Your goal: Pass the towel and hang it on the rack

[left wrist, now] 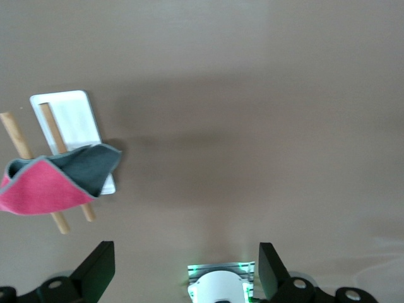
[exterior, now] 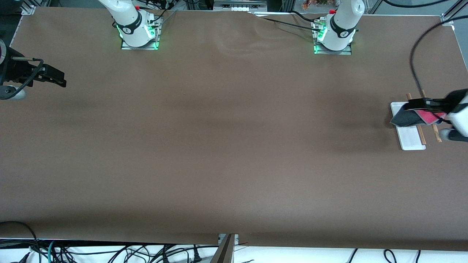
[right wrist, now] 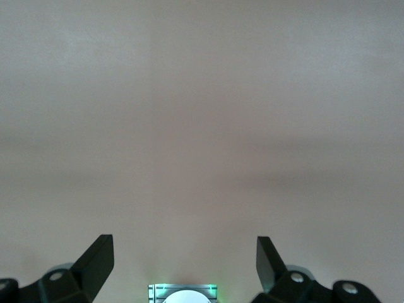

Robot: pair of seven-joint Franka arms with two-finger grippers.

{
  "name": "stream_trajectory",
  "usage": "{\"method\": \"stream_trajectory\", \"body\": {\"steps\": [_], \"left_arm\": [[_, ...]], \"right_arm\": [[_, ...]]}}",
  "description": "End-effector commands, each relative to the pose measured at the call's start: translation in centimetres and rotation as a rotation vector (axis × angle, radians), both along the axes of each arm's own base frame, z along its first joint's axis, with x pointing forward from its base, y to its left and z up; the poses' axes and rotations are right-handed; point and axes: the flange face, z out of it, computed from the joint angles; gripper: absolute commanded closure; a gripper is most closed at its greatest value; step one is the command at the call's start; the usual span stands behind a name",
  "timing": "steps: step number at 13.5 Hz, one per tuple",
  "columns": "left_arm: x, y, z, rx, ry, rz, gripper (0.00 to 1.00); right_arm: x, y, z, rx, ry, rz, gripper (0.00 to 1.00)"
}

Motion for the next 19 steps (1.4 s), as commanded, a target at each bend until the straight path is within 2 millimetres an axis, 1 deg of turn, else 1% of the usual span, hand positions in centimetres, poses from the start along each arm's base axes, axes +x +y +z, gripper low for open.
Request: {"method": "stream_trajectory", "body": {"steps": [1, 2, 3, 4, 5, 6, 7, 10, 13, 18, 19], "left_arm": [[-0.9, -2.5, 0.4, 0.057, 0.004, 0.012, 0.00], [-1.1, -3.3, 1.2, 0.057, -0.010, 0.020, 0.00], [-1.6, -3.6, 1.5, 0.049, -0.028, 0.019, 0.00], [-3.1, -4.3, 1.4, 0.051, -0.050, 0.034, 0.00], [-4.6, -4.1, 0.8, 0.041, -0.086, 0.056, 0.00], [-5.7, -3.6, 0.3, 0.030, -0.114, 0.064, 0.00], [-6.0, -3.3, 0.3, 0.015, -0.138, 0.070, 0.00], [-5.8, -2.7, 0.9, -0.004, -0.187, 0.086, 0.00], [-5.8, -2.5, 1.0, 0.004, -0.224, 0.089, 0.00], [-5.6, -2.2, 2.2, -0.002, -0.251, 0.098, 0.00], [-5.6, -2.1, 2.8, -0.002, -0.260, 0.101, 0.00]], "right_arm": [[-0.2, 0.1, 0.7, 0.015, -0.013, -0.006, 0.00], [-0.1, 0.1, 0.6, 0.015, -0.011, -0.006, 0.00], [-0.2, 0.1, 0.7, 0.015, -0.013, -0.006, 0.00], [-0.1, 0.1, 0.6, 0.015, -0.013, -0.006, 0.00], [-0.1, 0.1, 0.6, 0.015, -0.013, -0.006, 0.00], [-0.1, 0.1, 0.6, 0.015, -0.011, -0.006, 0.00], [-0.1, 0.1, 0.6, 0.015, -0.013, -0.006, 0.00], [-0.1, 0.1, 0.6, 0.015, -0.013, -0.006, 0.00], [-0.1, 0.1, 0.7, 0.015, -0.014, -0.006, 0.00], [-0.1, 0.1, 0.7, 0.015, -0.016, -0.006, 0.00], [-0.1, 0.1, 0.7, 0.015, -0.016, -0.006, 0.00]]}}
